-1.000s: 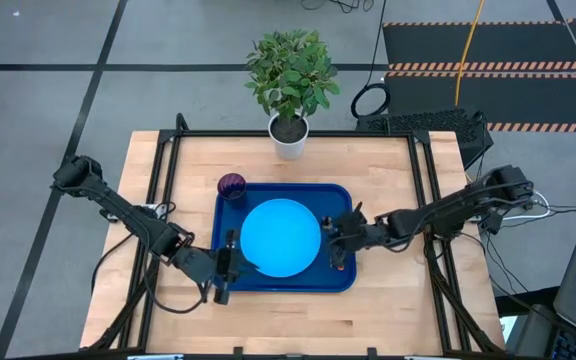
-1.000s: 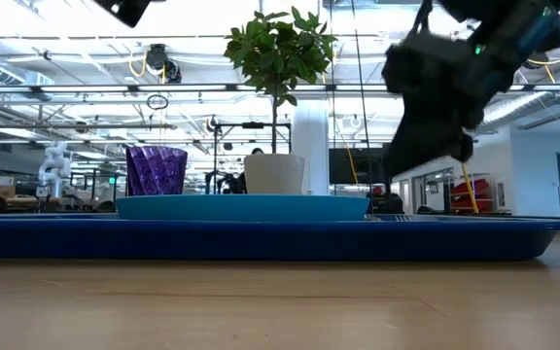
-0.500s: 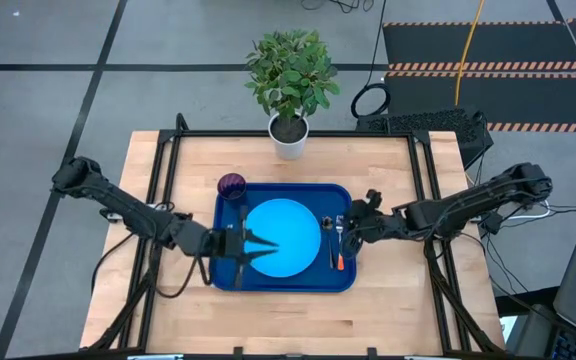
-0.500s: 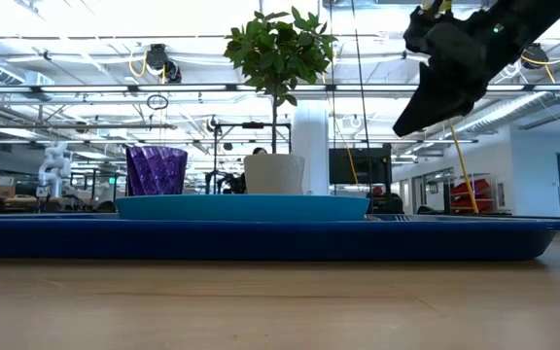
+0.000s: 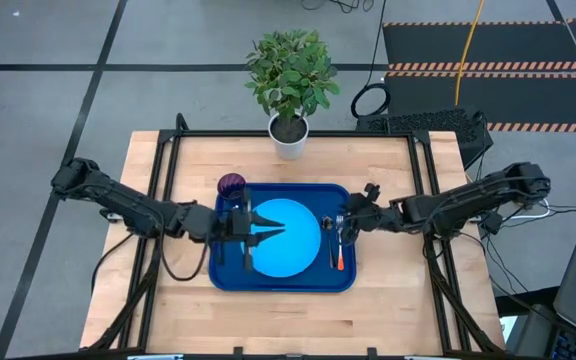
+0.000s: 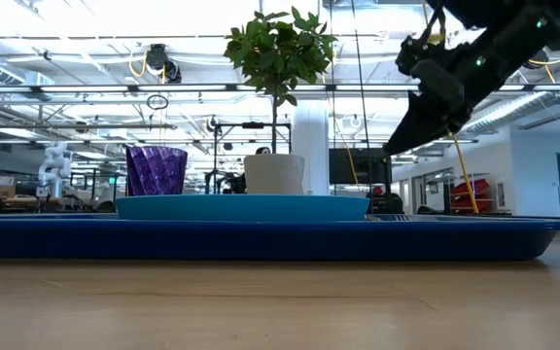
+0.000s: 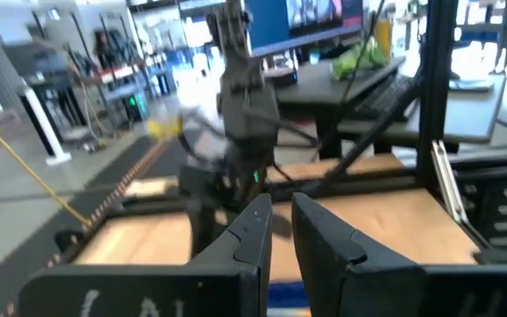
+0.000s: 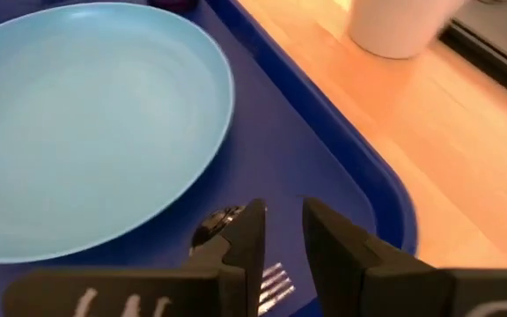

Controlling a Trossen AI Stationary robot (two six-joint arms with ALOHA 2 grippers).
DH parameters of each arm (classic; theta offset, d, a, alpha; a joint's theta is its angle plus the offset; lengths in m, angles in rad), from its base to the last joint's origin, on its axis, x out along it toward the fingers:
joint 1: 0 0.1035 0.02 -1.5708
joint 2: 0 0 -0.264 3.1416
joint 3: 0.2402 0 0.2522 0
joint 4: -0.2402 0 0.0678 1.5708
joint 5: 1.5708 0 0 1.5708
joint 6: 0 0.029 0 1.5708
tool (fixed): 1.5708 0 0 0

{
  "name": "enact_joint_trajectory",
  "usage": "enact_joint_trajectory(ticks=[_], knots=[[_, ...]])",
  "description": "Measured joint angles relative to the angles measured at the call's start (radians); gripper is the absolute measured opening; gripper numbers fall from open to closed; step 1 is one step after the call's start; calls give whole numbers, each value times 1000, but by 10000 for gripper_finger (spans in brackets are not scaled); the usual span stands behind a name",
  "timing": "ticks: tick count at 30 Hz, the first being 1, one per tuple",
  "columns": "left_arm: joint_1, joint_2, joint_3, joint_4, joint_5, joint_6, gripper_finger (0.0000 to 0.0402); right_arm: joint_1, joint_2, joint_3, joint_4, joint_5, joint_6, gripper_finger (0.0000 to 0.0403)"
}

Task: Pick and place plate/cup/fork/spoon on tray
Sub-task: Put the black spoon on the blue tray to the right of the light blue plate

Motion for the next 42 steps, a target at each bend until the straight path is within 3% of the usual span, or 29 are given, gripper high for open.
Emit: enact_joint_trajectory(ticks=[5,9,12,20,25,34,42], knots=[[10,0,0,26,0,37,51,-67,0,-78,192,-126,-97,73],[20,0,0,21,0,101,51,-100,0,-97,227,-195,-136,73],[32,0,0,32,18,136,51,-108,0,-97,231,-194,-163,73],[78,0,0,36,243,122,51,-118,0,-97,225,-178,-220,73],[105,0,0,20,245,89,51,-118,0,-97,222,-111,-227,73],[129,0,0,-11,247,62,51,-140,35,-97,116,-113,-184,73],[127,0,0,-30,247,59,51,-160,150,-17,125,-172,-198,73]])
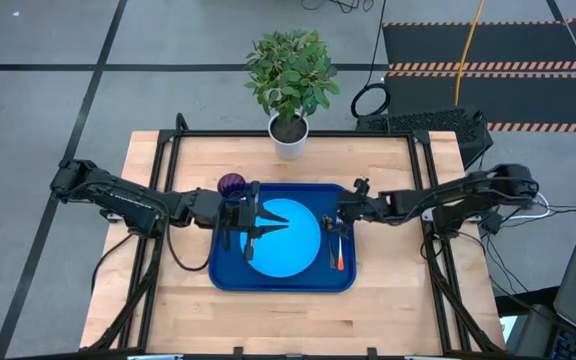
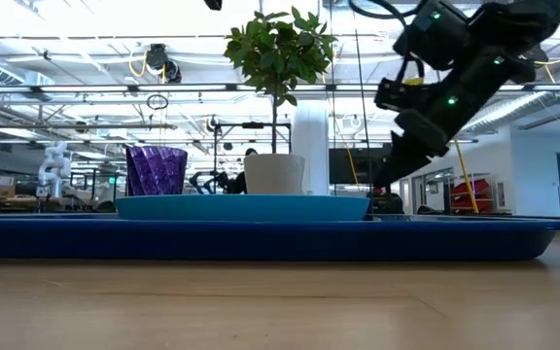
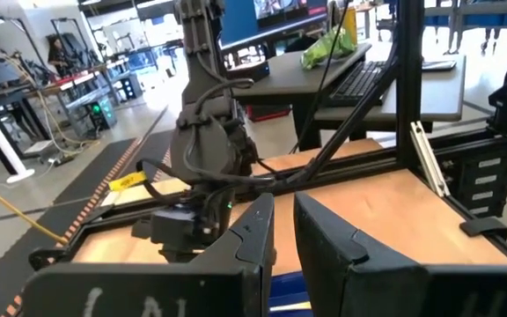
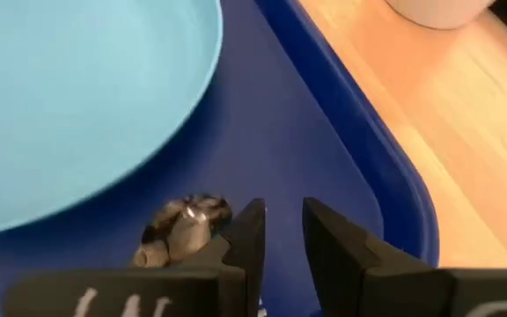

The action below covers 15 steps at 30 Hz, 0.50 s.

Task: Pick and place plate/cup/fork/spoon on tray
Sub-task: Put the black spoon on the blue tray to the right of the light blue plate

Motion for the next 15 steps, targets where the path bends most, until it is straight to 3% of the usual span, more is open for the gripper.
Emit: enact_joint_trajectory(ticks=[10,15], knots=[[-7,0,0,-4,-4,-13,51,-2,148,50,-6,-72,-62,73],[-7,0,0,-9,-7,2,51,-17,159,50,6,-71,-70,73]])
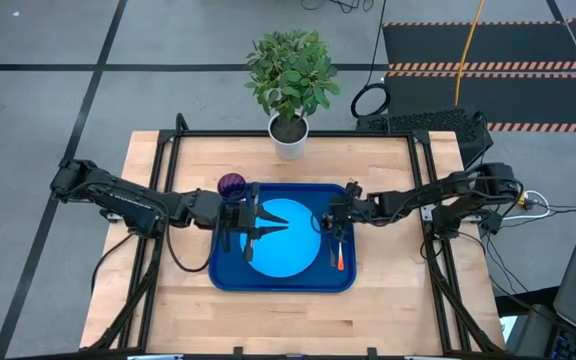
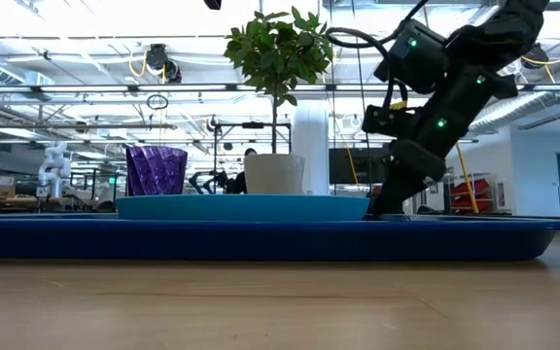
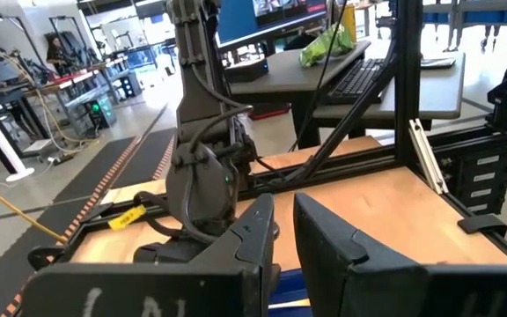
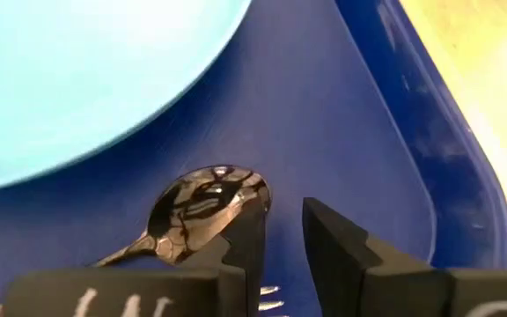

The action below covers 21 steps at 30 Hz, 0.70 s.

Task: Pick and place plate/cup/fork/spoon on tray
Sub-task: Put the black spoon on the blue tray to the right of the light blue plate

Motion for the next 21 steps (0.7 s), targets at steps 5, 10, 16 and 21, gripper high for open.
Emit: enact_joint_trajectory(ticks=[5,10,16,21], knots=[[0,0,0,-3,0,0,51,-2,-11,0,11,0,2,73],[0,0,0,7,-1,8,51,-2,-5,0,31,3,3,73],[2,0,0,11,-2,15,51,-2,-5,-1,59,75,0,73],[2,0,0,14,-2,18,51,-2,-5,-1,60,134,2,73]])
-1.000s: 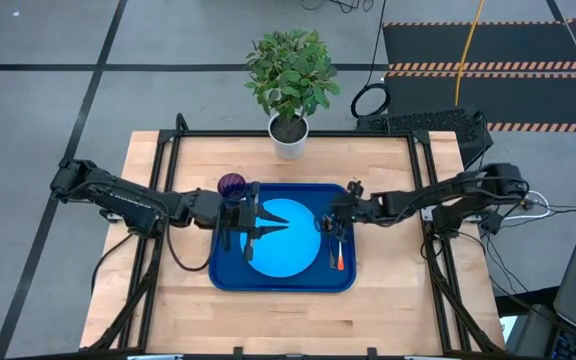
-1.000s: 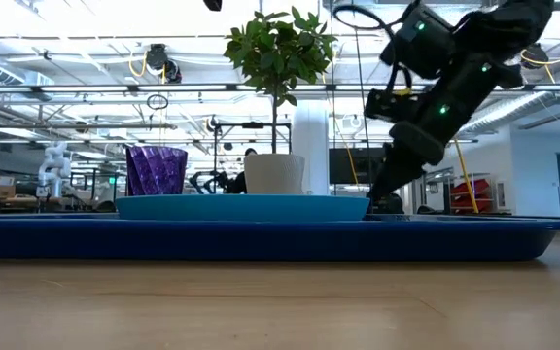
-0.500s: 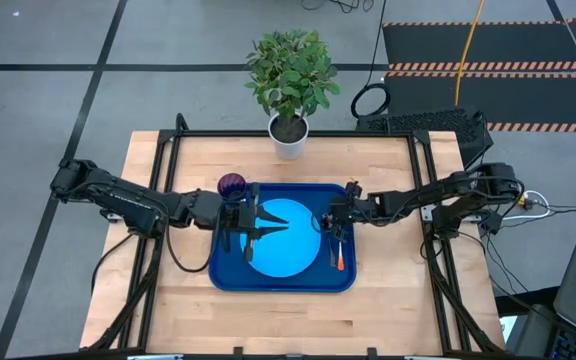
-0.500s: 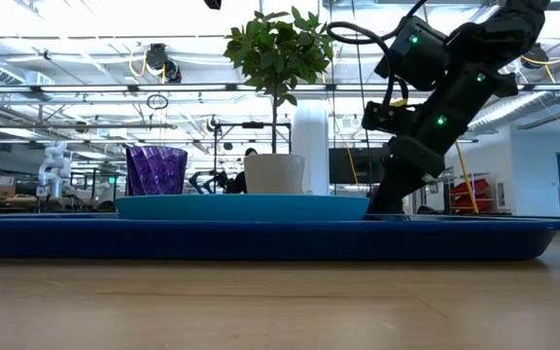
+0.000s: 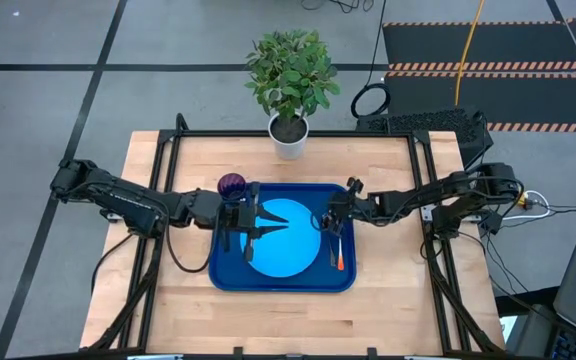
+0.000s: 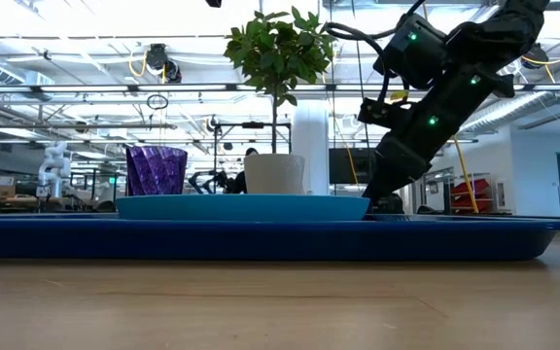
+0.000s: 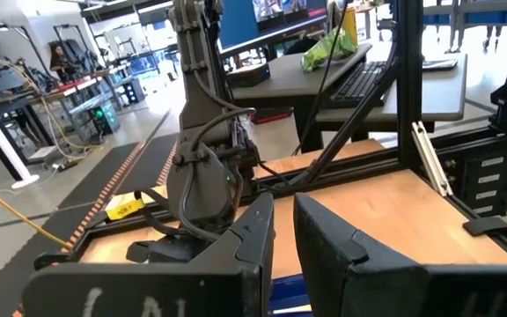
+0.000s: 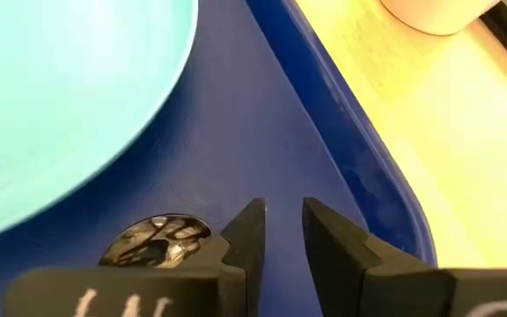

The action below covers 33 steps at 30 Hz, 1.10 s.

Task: Pick and place plate/cup/fork/spoon on tray
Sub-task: Put the black spoon on the blue tray to the right of the light blue plate

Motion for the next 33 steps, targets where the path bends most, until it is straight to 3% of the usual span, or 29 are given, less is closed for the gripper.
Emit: enact_joint_trajectory(ticks=[33], knots=[[0,0,0,-3,0,10,51,0,51,-1,-9,-55,-33,73]])
